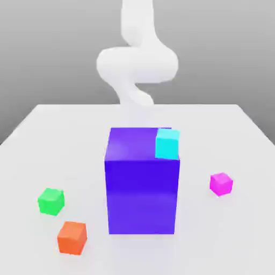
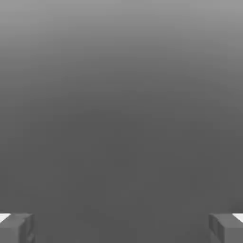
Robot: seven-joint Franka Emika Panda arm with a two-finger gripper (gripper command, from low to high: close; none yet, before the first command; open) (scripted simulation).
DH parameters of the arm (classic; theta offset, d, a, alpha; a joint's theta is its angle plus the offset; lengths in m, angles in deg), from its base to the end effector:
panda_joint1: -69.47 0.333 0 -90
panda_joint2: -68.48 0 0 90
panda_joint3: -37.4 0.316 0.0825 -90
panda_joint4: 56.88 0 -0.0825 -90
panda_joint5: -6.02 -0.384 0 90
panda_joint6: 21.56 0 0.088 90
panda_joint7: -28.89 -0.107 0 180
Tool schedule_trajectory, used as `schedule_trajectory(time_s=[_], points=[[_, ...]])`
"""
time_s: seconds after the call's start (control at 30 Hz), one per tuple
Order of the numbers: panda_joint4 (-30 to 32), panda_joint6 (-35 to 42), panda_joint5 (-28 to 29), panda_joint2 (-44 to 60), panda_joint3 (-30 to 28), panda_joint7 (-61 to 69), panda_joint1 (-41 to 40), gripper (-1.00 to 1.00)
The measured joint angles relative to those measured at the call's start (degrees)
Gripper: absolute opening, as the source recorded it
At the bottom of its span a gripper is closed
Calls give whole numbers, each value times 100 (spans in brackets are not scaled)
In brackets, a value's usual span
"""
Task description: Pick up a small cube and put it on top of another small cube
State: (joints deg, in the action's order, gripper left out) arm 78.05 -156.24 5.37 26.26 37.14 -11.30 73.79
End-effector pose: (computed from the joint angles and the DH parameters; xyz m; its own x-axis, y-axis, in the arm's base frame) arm 0.3723 0.0260 0.6660 0.6131 -0.6104 0.5015 -0.4244 -0.7900 -0.4425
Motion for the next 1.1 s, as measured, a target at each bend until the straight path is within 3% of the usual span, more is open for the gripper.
schedule_trajectory(time_s=[0.73,0.93,1.1], points=[[2771,-2550,-390,3181,459,4814,3481,0],[3346,-3298,-40,4099,796,5586,3926,0],[3198,-4121,464,5112,336,5306,4295,0]])
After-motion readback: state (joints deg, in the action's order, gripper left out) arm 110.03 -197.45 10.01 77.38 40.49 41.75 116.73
